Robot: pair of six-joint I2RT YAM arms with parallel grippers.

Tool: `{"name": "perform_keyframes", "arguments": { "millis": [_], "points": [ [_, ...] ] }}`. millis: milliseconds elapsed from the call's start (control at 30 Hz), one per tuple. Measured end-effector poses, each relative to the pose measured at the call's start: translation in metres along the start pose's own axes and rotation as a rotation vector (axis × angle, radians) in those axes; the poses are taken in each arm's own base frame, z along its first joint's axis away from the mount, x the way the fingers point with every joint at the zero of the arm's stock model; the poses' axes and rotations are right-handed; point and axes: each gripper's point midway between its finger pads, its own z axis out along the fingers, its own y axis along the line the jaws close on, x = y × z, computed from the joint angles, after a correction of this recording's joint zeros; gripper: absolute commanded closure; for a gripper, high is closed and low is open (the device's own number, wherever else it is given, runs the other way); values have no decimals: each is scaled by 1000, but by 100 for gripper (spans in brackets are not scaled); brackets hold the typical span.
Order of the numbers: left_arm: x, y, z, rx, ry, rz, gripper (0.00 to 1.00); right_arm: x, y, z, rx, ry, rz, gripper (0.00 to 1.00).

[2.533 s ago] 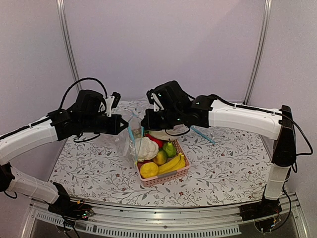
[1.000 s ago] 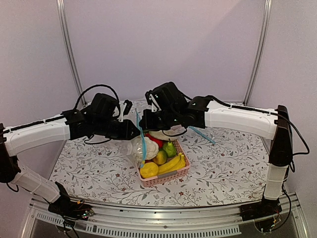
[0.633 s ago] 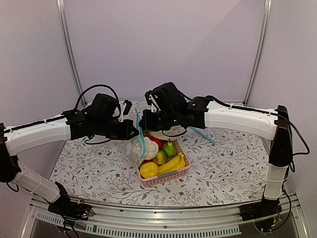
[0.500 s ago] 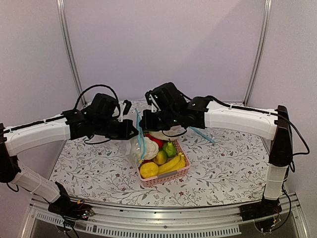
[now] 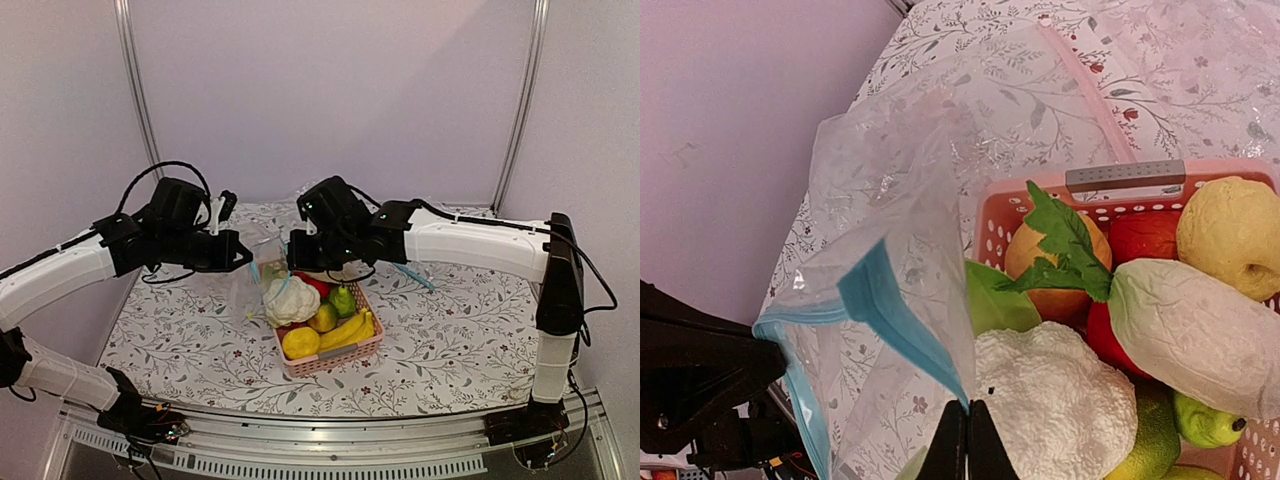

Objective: Place the food in the zip-top bag and seal the zipper
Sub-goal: Open the zipper food storage bag at the center of the board.

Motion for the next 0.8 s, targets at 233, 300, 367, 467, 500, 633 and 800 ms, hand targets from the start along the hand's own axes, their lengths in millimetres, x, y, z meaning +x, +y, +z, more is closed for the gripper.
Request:
{"name": "perform_keyframes", "arguments": {
  "millis": [233,300,367,467,500,633,800],
  "points": [
    [5,13,-2,-1,48,4,100,11,1,12,-20,40,3,74],
    [6,18,-3,-6,60,7,100,12,6,12,-49,49,6,59],
    [4,24,-5,-16,64,11,100,12,12,11,-77,53,5,47],
    [-4,35,-12,-33,63,20,100,13,16,9,-102,59,-17,30],
    [-6,38,-13,-39,59,23,100,13,15,6,-102,57,-21,26],
    [-12,57,-20,-74,60,29,100,12,4,-13,-92,52,-32,17],
    [-14,80,-25,-120,67,31,100,10,-23,-34,-48,37,-32,15]
  ]
}}
